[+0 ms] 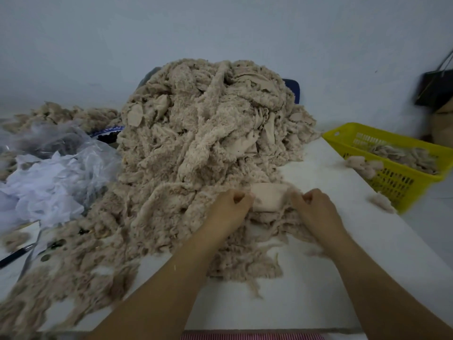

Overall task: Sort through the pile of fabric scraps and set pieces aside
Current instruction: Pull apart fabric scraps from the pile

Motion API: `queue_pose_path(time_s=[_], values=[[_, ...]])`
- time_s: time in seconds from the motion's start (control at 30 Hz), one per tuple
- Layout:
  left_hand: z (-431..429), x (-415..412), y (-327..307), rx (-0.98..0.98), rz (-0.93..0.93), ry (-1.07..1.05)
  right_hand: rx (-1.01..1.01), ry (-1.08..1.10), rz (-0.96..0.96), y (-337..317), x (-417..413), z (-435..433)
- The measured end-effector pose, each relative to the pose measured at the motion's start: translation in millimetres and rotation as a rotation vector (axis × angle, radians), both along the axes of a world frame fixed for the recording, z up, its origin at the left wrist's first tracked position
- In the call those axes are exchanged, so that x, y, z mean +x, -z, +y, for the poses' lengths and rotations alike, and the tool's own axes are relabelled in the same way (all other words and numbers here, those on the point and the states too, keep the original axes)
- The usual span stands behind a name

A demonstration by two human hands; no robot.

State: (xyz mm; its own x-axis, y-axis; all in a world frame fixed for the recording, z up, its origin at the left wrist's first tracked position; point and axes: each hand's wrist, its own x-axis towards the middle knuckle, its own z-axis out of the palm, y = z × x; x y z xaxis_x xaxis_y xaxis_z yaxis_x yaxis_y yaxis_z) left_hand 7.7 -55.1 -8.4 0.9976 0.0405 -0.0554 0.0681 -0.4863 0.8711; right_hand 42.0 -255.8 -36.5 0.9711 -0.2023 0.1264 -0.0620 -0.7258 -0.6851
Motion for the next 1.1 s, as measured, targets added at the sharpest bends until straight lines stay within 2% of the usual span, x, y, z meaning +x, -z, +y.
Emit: queue_pose_path(time_s=[0.03, 0.1, 0.17, 0.23, 0.27, 0.37, 0.43, 0.5, 0.57, 0.63, 0.73, 0.8, 0.87, 0.93, 1.03, 1.1], values=[[-2, 1, 1, 0.045, -0.006, 0.014, -0.046, -0.049, -0.004, 0, -2, 3], [-7, 3, 2, 0.044, 0.009, 0.046, -0.013, -0.184, -0.115, -3, -5, 16], [-11, 5, 2, -0.148, 0.041, 0.023, 0.127, -0.316, -0.247, -12, -11, 33], [-10, 5, -4, -0.370, 0.017, -0.049, 0.273, -0.347, -0.236, -23, -14, 42], [-7, 7, -7, -0.510, -0.007, -0.092, 0.387, -0.307, -0.192, -27, -13, 42], [8, 10, -17, -0.940, -0.001, -0.137, 0.917, -0.200, -0.013, -34, -6, 37], [11, 10, -21, -1.099, -0.001, -0.139, 1.161, -0.221, 0.059, -37, -6, 39], [11, 12, -22, -1.175, -0.013, -0.144, 1.295, -0.242, 0.055, -38, -6, 46], [14, 10, -22, -1.237, -0.001, -0.136, 1.269, -0.286, 0.014, -40, -7, 48], [22, 8, -22, -1.321, 0.043, -0.084, 1.144, -0.385, -0.024, -43, -10, 47], [27, 1, -19, -1.362, 0.215, 0.058, 0.918, -0.537, -0.030, -42, -19, 50], [22, -3, -15, -1.220, 0.287, 0.163, 0.797, -0.580, -0.035, -42, -25, 56], [15, -5, -15, -1.031, 0.283, 0.204, 0.709, -0.590, -0.038, -42, -29, 61], [8, -5, -15, -0.990, 0.255, 0.152, 0.644, -0.572, -0.037, -42, -34, 65], [6, 2, -18, -1.083, 0.152, -0.061, 0.530, -0.531, -0.024, -40, -42, 70], [20, 11, -22, -1.178, 0.112, -0.238, 0.585, -0.542, -0.026, -38, -48, 68]])
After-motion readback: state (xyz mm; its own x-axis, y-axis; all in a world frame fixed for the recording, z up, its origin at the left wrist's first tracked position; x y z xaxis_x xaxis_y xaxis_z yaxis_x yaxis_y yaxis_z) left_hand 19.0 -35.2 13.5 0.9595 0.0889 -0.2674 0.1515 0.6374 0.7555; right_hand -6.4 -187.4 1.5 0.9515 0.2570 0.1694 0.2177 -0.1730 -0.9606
